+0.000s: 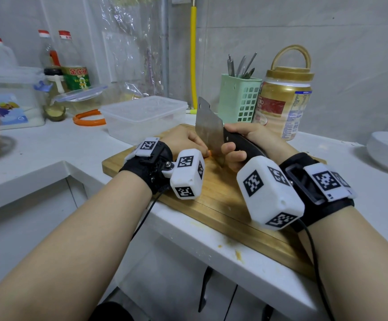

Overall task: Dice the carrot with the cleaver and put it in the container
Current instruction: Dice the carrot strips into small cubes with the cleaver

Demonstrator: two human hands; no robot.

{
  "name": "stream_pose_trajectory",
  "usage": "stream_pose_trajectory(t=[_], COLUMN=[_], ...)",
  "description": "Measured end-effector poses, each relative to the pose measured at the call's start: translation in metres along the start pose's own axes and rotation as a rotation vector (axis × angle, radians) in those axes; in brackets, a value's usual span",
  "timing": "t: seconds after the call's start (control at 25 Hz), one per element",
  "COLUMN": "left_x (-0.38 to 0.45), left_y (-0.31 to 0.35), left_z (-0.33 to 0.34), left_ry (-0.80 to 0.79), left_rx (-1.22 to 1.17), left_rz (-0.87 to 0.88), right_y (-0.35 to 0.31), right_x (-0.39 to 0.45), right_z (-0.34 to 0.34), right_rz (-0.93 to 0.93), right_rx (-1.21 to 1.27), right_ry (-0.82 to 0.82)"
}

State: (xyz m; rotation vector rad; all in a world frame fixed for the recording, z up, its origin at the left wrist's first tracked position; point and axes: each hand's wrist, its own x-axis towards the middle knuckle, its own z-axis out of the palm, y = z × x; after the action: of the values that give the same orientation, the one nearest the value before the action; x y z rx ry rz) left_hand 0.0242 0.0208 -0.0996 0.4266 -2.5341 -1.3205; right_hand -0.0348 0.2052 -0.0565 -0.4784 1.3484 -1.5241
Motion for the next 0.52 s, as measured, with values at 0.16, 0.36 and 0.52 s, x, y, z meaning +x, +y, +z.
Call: stream_pose_trajectory(t=[0.16, 0.36, 0.52], left_x=[-0.0016, -0.0019, -0.0014], left_y=[0.0016, 0.0053, 0.0074], left_z=[-0.0003, -0.0008, -0.0017], left_ry=[-0.003, 0.012, 0.010], left_rx=[0.018, 0.014, 0.059], left_rz=[-0.014, -0.027, -0.039], right_y=[0.0003, 0.0013, 0.0030], right_x=[-0.0003, -0.0001, 0.0000], right_z=[-0.0020, -0.0017, -0.0074], right_rz=[0.017, 0.004, -0.015], right_rx=[0.020, 0.026, 0.062], right_ry=[-0.002, -0.002, -0.021])
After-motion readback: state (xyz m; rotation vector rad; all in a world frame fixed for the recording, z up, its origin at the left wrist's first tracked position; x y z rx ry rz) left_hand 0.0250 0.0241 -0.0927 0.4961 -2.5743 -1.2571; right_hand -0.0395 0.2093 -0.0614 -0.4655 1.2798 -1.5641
